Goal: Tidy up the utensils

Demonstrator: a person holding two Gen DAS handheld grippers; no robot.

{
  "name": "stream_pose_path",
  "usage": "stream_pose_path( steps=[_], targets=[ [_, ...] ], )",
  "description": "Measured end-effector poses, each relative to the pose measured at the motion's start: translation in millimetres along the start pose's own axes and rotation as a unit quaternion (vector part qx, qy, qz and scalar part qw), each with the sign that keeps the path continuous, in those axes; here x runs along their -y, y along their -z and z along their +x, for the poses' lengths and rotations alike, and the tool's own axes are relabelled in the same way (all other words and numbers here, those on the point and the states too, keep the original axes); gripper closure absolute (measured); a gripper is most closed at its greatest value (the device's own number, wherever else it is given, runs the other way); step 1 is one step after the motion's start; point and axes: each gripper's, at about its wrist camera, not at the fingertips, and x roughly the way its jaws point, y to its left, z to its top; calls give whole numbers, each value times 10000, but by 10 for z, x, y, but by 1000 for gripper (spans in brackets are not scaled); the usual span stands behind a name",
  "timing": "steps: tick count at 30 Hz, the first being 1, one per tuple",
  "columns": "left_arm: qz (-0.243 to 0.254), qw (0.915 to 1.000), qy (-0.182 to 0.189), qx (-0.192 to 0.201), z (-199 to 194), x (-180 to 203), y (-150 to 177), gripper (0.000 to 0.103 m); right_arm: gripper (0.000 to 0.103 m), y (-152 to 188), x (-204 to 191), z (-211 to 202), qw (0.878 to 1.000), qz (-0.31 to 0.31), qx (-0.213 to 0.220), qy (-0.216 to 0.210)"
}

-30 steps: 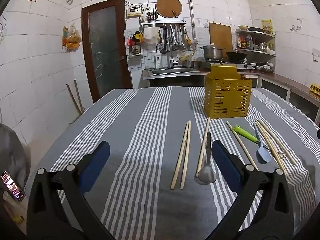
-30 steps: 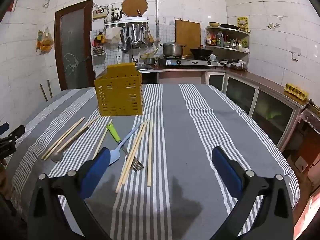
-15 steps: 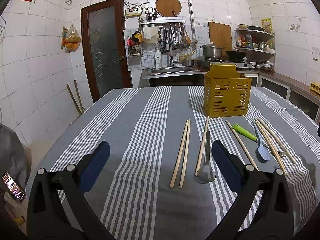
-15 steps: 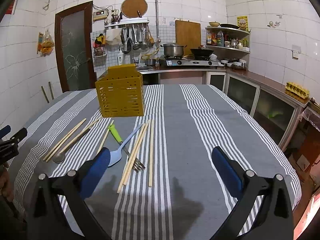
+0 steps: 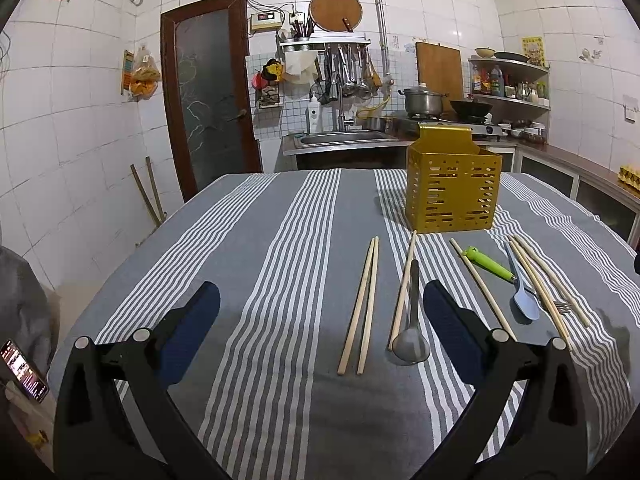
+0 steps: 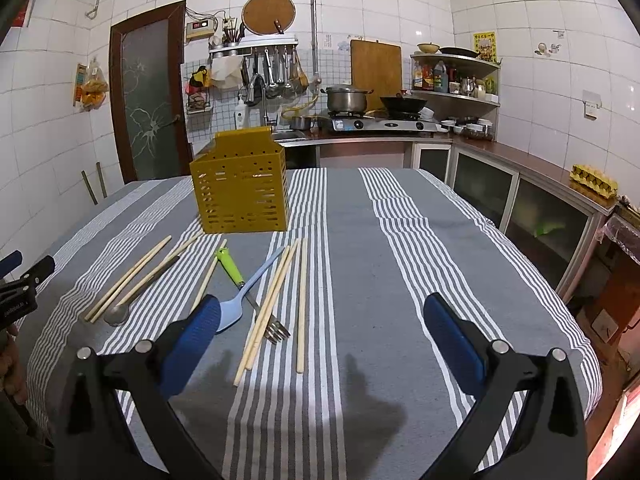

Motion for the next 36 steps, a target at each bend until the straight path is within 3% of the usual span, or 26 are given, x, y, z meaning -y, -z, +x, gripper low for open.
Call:
stream_pose_path(
  steps=[36],
  targets=[
    [26,10000,47,12,7,19,-37,5,4,-11,2,4,10000,-28,1,38]
  ],
)
